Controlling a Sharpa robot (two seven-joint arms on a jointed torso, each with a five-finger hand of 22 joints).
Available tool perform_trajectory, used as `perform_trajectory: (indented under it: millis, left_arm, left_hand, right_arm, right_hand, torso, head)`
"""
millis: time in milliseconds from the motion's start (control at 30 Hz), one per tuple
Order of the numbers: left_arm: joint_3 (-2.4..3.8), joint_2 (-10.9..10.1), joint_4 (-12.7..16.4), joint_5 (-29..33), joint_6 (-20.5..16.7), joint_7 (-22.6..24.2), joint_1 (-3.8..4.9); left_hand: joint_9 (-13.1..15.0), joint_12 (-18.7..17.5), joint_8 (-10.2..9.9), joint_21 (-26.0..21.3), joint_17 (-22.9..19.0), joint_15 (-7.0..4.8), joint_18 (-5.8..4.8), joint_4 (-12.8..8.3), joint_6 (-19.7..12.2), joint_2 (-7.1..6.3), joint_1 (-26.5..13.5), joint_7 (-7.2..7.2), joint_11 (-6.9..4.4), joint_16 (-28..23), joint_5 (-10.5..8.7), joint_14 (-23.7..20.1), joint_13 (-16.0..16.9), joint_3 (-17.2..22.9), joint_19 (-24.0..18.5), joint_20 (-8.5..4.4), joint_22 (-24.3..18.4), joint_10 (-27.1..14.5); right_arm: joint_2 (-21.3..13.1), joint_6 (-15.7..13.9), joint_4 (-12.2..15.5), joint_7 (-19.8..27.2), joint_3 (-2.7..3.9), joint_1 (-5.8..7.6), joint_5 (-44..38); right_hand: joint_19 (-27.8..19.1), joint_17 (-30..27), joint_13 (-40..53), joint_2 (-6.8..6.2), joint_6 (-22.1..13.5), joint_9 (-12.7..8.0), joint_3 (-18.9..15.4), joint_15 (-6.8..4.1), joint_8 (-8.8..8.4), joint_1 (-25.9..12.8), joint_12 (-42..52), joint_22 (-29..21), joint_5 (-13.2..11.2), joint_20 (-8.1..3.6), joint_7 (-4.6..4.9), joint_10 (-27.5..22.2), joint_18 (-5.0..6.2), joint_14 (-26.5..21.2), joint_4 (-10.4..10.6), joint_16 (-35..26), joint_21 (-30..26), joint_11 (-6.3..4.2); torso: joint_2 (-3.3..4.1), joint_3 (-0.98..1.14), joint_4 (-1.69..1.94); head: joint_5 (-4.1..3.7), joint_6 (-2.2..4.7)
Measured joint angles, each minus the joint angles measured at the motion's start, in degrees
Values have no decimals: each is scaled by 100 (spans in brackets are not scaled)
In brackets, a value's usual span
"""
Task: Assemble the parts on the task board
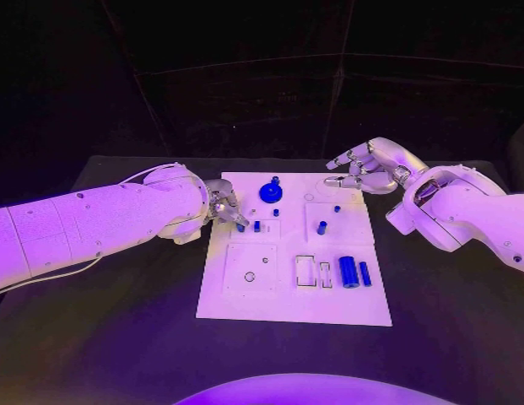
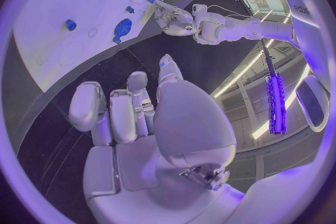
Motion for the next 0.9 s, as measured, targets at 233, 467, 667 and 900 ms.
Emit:
perform_trajectory:
  millis: [233, 467, 667, 900]
  left_arm:
    - [-2, 37, -53, 0, 46, 0, -3]
    - [-5, 63, -112, 2, 71, 0, -6]
    - [-9, 68, -166, 3, 71, -3, -11]
    - [-9, 55, -166, 4, 33, -7, -11]
  left_hand:
    - [-3, 32, 27, 28, 0, -9, 0, 62, 41, -60, -94, -2, -12, 0, 6, -9, 20, -107, 0, 0, 0, 11]
    - [-3, 32, 28, 27, 0, -9, 0, 169, 83, -94, -253, 0, -21, 0, 7, -9, 14, -244, 0, -40, 0, 19]
    - [-3, 32, 28, 27, 0, -9, 0, 387, 91, -142, -556, -11, -21, 0, 10, -9, -29, -527, 0, -40, 0, 19]
    - [-9, 32, 28, 27, 0, -9, 0, 656, 101, -297, -892, 18, 3, 0, 10, -9, -71, -1036, 0, -40, 0, -6]
  right_arm:
    - [-6, 0, 6, 2, 0, 0, 1]
    - [-13, -1, 15, 7, 0, 0, 3]
    - [-17, -1, 17, 11, 0, 0, 5]
    - [-20, -2, 18, 14, 0, 0, 7]
  right_hand:
    - [0, -9, -11, 0, 0, 0, 0, 0, 0, 0, 0, -13, 0, 0, 0, 0, 0, 0, 0, 0, 0, 0]
    - [0, -15, -26, 0, 0, 0, 0, 0, 0, 0, 0, -25, 0, 0, 0, 0, 0, 0, 0, -27, 0, 0]
    - [-21, -22, -43, 23, 0, 0, -22, 0, 0, -23, 0, -31, 0, 21, 0, 0, 0, 0, 22, -27, 0, 0]
    - [-21, -22, -57, 23, 0, 0, -22, 0, 0, -23, 0, -43, 0, 21, 0, -21, 0, 0, 22, -27, -26, 21]
  torso:
    - [0, 1, 0]
    - [0, 2, 0]
    - [-1, 2, 1]
    - [-2, -1, 1]
  head:
    - [-14, -5]
    - [-24, -9]
    - [-29, -3]
    - [-30, 11]
